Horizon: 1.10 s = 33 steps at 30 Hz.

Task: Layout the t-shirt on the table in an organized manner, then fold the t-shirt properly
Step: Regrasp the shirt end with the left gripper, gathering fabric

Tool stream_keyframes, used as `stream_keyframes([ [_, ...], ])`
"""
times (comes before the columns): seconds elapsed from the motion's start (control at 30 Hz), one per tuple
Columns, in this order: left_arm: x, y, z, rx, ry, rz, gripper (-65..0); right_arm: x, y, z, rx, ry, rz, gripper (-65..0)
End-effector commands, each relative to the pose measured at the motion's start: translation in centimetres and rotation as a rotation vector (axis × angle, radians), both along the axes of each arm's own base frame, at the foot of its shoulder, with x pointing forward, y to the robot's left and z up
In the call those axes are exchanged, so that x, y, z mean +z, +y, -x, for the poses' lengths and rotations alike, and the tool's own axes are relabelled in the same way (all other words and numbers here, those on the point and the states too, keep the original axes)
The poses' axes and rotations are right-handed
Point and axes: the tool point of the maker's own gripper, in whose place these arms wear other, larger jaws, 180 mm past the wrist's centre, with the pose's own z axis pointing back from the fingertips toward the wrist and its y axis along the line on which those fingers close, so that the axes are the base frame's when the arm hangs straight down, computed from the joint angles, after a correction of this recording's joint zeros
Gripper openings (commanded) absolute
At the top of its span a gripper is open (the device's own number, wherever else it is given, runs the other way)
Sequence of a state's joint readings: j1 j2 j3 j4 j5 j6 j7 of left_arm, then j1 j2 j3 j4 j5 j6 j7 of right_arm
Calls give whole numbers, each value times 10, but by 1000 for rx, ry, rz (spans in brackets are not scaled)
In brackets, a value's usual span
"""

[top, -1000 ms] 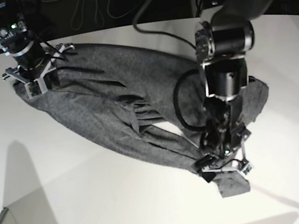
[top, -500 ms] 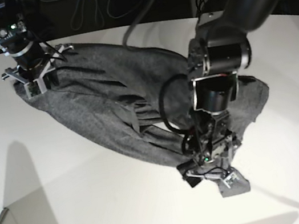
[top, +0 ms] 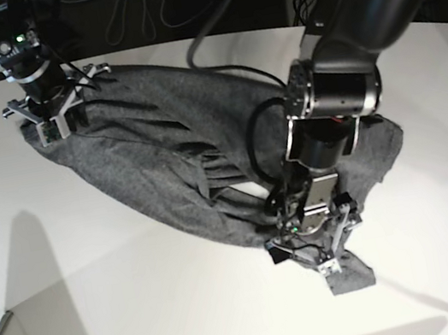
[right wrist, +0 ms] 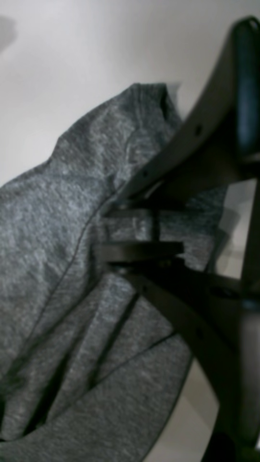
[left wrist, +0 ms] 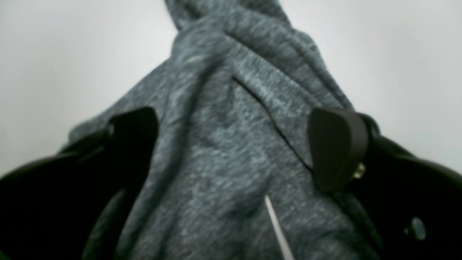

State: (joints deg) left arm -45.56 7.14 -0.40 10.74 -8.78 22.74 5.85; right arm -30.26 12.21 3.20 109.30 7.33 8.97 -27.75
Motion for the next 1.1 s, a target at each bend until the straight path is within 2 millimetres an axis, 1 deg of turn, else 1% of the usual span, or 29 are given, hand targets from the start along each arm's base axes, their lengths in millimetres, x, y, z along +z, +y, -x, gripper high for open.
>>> stream_keyframes([
  [0.0,18,-4,-14,-12,-38,-4,0,9,-1,-4,0,-39,0,-524],
  [0.07,17,-3,-13,-10,-34,-7,0,9,-1,-4,0,-39,0,-524],
  [0.1,14,1,-12,-5,-30,-12,0,9,-1,-4,1,-39,1,-524],
  [0.13,6,10,-5,4,-13,-19,0,9,-1,-4,1,-39,1,-524],
  [0.17,1,15,-1,10,-5,-22,0,9,-1,-5,-1,-39,2,-524],
  [0.27,-11,20,9,18,19,-21,0,9,-3,-4,-5,-39,3,-524],
  [0.37,-22,20,19,60,37,38,0,8,-1,-4,-4,-38,0,-524],
  [0.43,-25,29,20,90,39,84,0,8,-1,-4,-3,-38,-2,-524],
  [0.57,-30,17,19,78,33,203,0,8,-1,-4,-3,-38,-2,-524],
  [0.63,-35,14,22,73,38,223,-123,8,-2,-3,-6,-32,1,-524],
  [0.7,-36,20,24,80,37,222,-297,4,-3,0,-10,-6,6,-524],
  [0.77,-36,20,24,82,34,222,-490,1,-5,1,-14,21,12,-524],
  [0.8,-36,20,24,84,34,224,-575,0,-5,2,-15,27,13,-524],
  [0.83,-36,20,24,84,34,224,-646,0,-5,2,-15,27,13,-524],
  [0.9,-36,21,24,85,34,223,-648,0,-5,3,-14,29,13,-524],
  [0.93,-36,21,24,85,34,223,-628,0,-5,3,-14,29,13,-524],
  [1.0,-36,21,24,85,34,223,-650,0,-5,3,-14,29,13,-524],
  [1.07,-30,19,19,81,17,227,-650,0,-5,2,-14,27,13,-524],
])
